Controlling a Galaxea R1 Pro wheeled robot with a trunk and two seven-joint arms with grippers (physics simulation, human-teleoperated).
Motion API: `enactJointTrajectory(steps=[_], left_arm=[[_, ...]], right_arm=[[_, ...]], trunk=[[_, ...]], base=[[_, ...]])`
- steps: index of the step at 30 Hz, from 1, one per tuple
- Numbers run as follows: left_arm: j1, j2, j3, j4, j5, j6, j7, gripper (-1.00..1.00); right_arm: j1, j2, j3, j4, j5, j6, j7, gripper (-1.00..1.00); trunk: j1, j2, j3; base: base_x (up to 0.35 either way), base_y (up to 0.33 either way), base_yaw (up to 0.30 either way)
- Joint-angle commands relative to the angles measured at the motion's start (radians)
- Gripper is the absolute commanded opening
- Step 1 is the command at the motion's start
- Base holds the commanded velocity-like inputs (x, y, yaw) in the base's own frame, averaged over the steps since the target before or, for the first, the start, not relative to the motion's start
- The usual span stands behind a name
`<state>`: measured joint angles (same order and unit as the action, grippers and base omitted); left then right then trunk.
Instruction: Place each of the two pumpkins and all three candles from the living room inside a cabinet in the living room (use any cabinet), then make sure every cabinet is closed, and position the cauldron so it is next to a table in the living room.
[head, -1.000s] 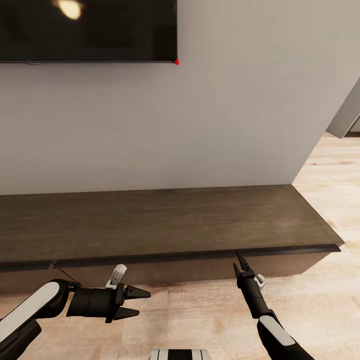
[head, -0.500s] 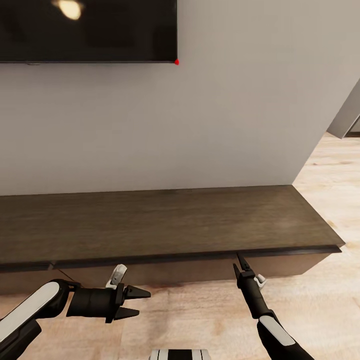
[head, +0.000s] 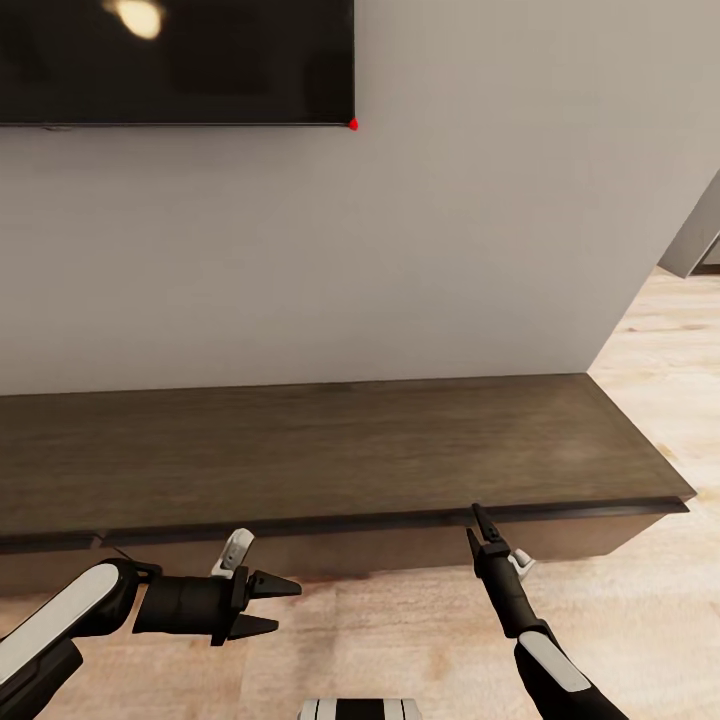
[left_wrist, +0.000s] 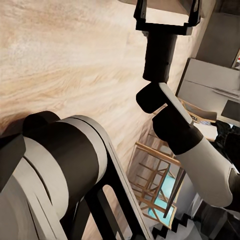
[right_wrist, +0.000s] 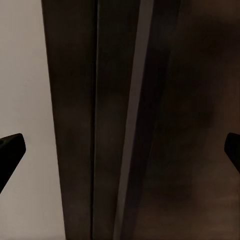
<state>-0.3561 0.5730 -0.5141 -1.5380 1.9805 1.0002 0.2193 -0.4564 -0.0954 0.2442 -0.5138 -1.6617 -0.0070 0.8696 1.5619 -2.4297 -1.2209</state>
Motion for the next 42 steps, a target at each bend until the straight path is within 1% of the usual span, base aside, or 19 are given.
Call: enactJointTrajectory(steps=[1,4,5,42], left_arm=[[-0.001,0.001,-0.001,-0.001,0.011,0.000,0.009,1.00],[-0.001,0.001,-0.001,-0.001,0.011,0.000,0.009,1.00],[-0.001,0.001,-0.001,-0.001,0.011,0.000,0.009,1.00],[-0.001,0.001,-0.002,-0.001,0.011,0.000,0.009,1.00]], right_arm=[[-0.001,-0.001,0.007,0.001,-0.010,-0.001,0.003,1.00],[-0.001,-0.001,0.007,0.001,-0.010,0.000,0.002,1.00],[-0.001,-0.001,0.007,0.001,-0.010,0.000,0.001,-1.00],[-0.001,-0.001,0.007,0.000,-0.010,0.002,0.000,-1.00]], trunk=[[0.000,0.000,-0.001],[0.000,0.000,-0.001],[0.000,0.000,-0.001],[0.000,0.000,-0.001]], base=[[0.000,0.000,0.000],[0.000,0.000,0.000],[0.000,0.000,0.000],[-0.018,0.000,0.000]])
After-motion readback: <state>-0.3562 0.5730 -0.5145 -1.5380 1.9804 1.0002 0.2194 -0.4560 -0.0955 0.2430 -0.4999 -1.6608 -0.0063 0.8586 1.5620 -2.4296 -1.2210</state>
